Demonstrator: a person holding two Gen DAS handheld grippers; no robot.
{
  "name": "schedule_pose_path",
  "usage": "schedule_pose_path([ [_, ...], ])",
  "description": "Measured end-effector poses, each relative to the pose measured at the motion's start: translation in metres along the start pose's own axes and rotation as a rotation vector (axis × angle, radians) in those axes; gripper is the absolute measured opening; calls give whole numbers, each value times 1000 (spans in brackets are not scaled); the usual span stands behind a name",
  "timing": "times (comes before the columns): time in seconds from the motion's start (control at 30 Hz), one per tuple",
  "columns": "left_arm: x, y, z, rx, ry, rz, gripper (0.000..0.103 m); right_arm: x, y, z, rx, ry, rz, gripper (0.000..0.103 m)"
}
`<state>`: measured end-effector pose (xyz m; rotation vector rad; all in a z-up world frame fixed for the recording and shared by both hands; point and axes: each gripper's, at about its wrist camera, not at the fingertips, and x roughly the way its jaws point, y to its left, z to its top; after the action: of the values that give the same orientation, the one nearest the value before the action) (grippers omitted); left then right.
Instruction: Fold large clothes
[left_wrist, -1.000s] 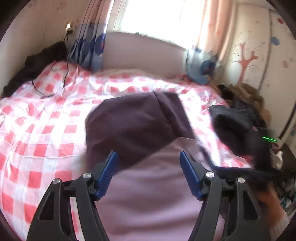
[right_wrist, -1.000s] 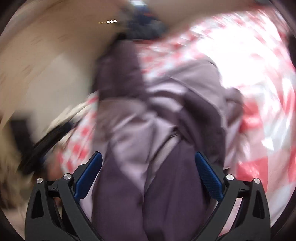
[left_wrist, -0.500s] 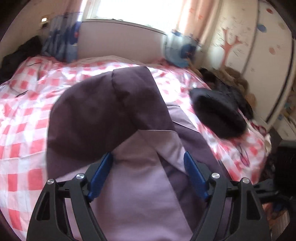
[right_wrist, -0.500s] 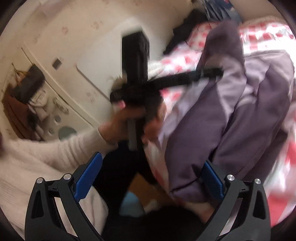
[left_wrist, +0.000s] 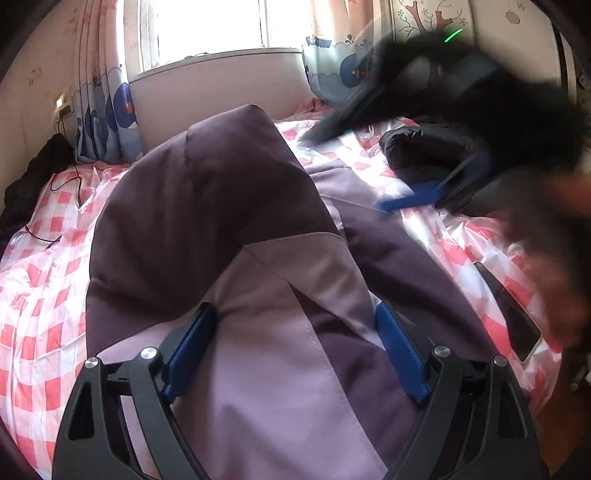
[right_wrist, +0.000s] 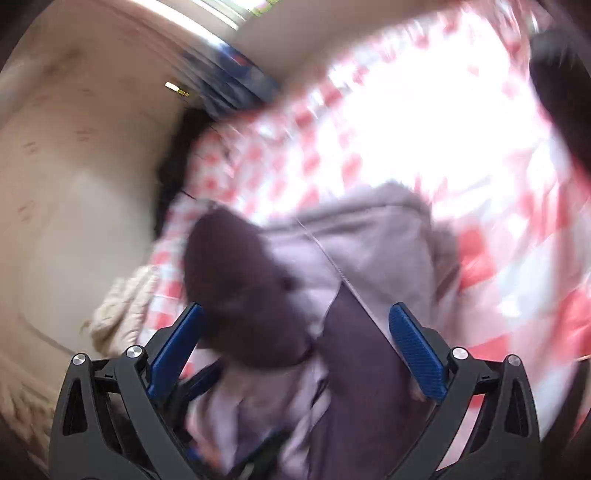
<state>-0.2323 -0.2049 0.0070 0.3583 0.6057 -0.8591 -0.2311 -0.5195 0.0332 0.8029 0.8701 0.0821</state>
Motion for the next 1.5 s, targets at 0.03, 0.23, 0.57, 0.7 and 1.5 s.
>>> schedule_pose_path([
  [0.03,-3,4,1,-9,2,-20,83,19,-12,-2,29,8,-34,97],
  [0.23,-64,96,-3,-318,-65,-158,83,41,-46,-17,98,-61,-52,96],
  [0.57,26,217,-80,-911,139,-392,95,47,-48,-29,48,-143,-48,97],
  [0.7,29,192,-56,-766,134,-449,96,46,-57,-32,64,-169,20,97],
  [1.5,-47,326,-68,-638,66,99,96,216,153,-14,-123,-4,-89,96],
])
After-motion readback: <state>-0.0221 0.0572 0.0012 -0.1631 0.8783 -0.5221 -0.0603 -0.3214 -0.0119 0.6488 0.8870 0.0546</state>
